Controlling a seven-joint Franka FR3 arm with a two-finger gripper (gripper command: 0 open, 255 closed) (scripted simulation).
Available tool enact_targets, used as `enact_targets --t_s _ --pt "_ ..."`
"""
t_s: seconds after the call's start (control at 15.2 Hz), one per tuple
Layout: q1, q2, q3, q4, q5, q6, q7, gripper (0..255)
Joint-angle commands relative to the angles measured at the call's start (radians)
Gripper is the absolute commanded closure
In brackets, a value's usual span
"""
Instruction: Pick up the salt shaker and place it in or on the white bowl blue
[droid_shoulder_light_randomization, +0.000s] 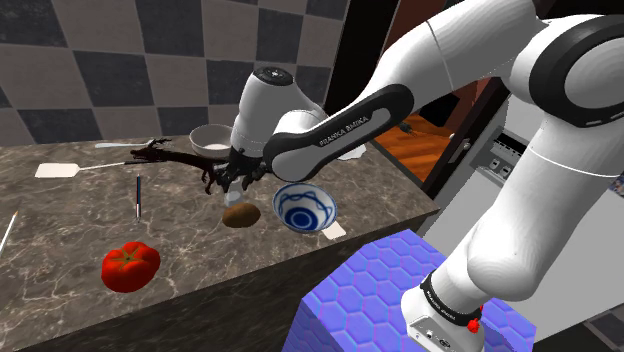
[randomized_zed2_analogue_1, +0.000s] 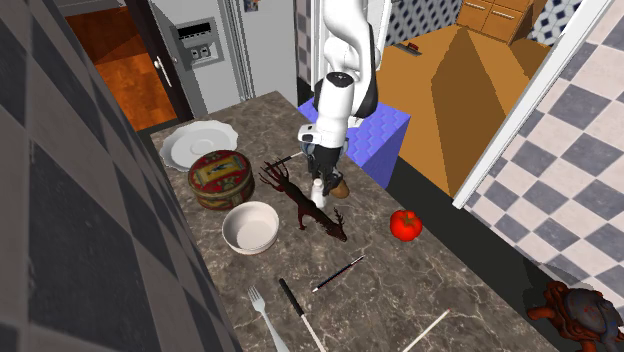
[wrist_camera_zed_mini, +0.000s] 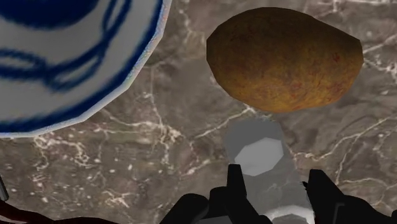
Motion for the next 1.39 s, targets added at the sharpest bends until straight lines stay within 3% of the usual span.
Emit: enact_targets --t_s 0.0,1.32 --pt "-0.004 -0.014 0.005 0.006 0.016 -0.017 -0.013 255" --pt "-0.019 -0.165 0.025 0.121 0.162 -0.263 -0.128 255"
